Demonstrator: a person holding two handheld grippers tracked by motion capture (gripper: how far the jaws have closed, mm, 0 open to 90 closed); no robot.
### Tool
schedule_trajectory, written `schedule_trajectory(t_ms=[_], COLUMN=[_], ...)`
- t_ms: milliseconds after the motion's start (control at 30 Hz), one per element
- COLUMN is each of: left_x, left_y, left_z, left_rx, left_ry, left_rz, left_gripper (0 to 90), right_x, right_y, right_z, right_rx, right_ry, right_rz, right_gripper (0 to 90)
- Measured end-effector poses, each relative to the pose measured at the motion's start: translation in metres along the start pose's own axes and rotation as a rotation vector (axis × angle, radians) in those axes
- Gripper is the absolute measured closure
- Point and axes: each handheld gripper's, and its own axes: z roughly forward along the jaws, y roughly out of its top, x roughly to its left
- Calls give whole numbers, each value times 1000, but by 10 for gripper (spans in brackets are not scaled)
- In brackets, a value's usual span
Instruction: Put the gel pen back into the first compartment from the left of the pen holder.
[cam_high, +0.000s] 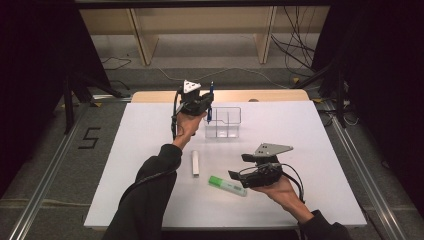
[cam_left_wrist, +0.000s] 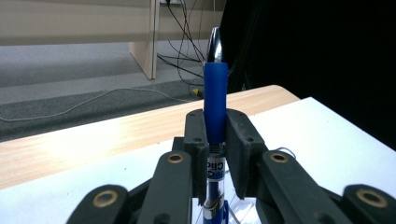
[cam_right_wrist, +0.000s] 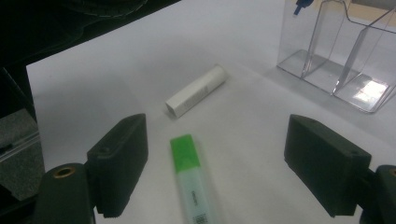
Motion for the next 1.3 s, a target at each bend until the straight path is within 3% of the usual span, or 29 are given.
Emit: schedule_trajectory(t_ms=[133, 300, 367, 433, 667, 900, 1133, 1300], left_x=[1, -3, -5, -7, -8, -4, -6, -6], left_y=[-1, 4, 6, 7, 3, -7, -15, -18], left_z=[-2, -11, -19, -25, -46, -65, -81, -92], left_rx=[17, 48, 61, 92, 138, 190, 214, 211], left_ry=[-13, -14, -24, -29, -55, -48, -65, -65], left_rz=[-16, -5, -6, 24, 18, 40, 74, 73], left_gripper=[758, 416, 358, 319, 285, 266, 250, 243], right_x=[0, 0, -1, 0, 1, 0, 1, 1], right_y=[0, 0, 0, 0, 0, 0, 0, 0], right_z=[0, 0, 0, 0, 0, 0, 0, 0], right_rx=[2, 2, -4, 3, -1, 5, 5, 10], right_ry=[0, -1, -2, -4, -4, -3, -4, -5], right_rz=[2, -1, 2, 2, 3, 4, -6, -4], right_gripper=[225, 225, 225, 225, 225, 224, 224, 223])
